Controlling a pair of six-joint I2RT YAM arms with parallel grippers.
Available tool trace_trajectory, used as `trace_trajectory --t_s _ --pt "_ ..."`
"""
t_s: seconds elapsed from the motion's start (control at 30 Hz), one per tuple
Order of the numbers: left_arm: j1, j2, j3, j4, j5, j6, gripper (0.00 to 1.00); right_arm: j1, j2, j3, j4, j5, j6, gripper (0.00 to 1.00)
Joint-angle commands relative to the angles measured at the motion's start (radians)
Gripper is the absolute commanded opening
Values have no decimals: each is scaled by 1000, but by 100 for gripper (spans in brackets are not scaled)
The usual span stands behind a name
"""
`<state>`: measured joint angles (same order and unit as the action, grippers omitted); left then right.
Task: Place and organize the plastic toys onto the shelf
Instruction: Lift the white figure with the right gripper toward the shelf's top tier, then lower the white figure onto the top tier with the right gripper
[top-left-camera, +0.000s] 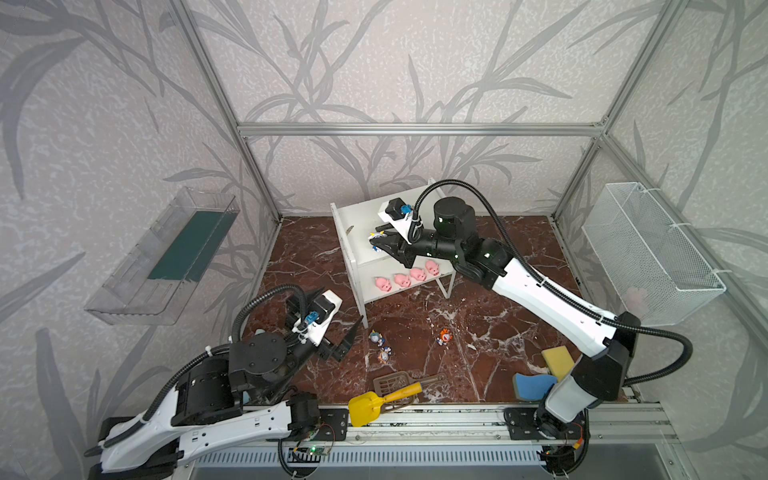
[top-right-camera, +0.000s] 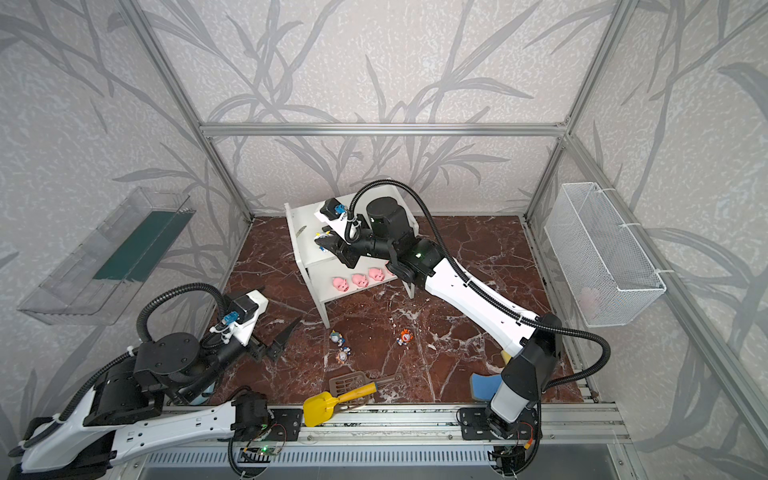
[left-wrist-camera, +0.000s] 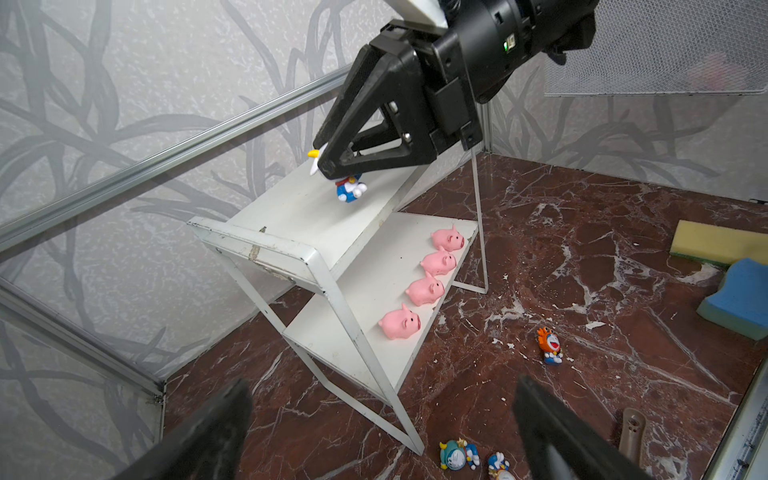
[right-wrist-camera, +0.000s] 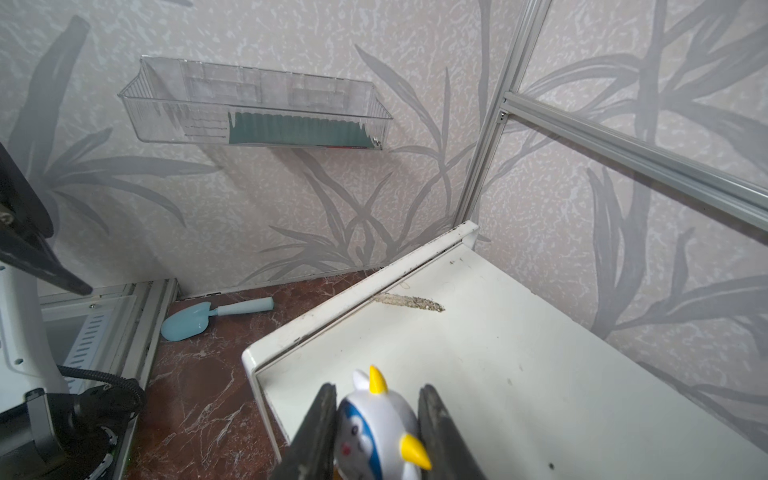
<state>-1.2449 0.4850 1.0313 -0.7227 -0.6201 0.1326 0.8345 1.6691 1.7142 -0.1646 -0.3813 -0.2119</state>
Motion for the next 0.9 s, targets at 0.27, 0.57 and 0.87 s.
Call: trace_trajectory --t_s 0.27,0.57,0.87 --pt "13 -73 -49 38 45 12 99 6 63 33 36 -117 -98 23" --pt "36 -69 -68 45 78 4 99 5 102 19 115 -126 -91 23" --pt "84 -69 -87 67 143 3 99 2 125 18 162 -136 -98 27"
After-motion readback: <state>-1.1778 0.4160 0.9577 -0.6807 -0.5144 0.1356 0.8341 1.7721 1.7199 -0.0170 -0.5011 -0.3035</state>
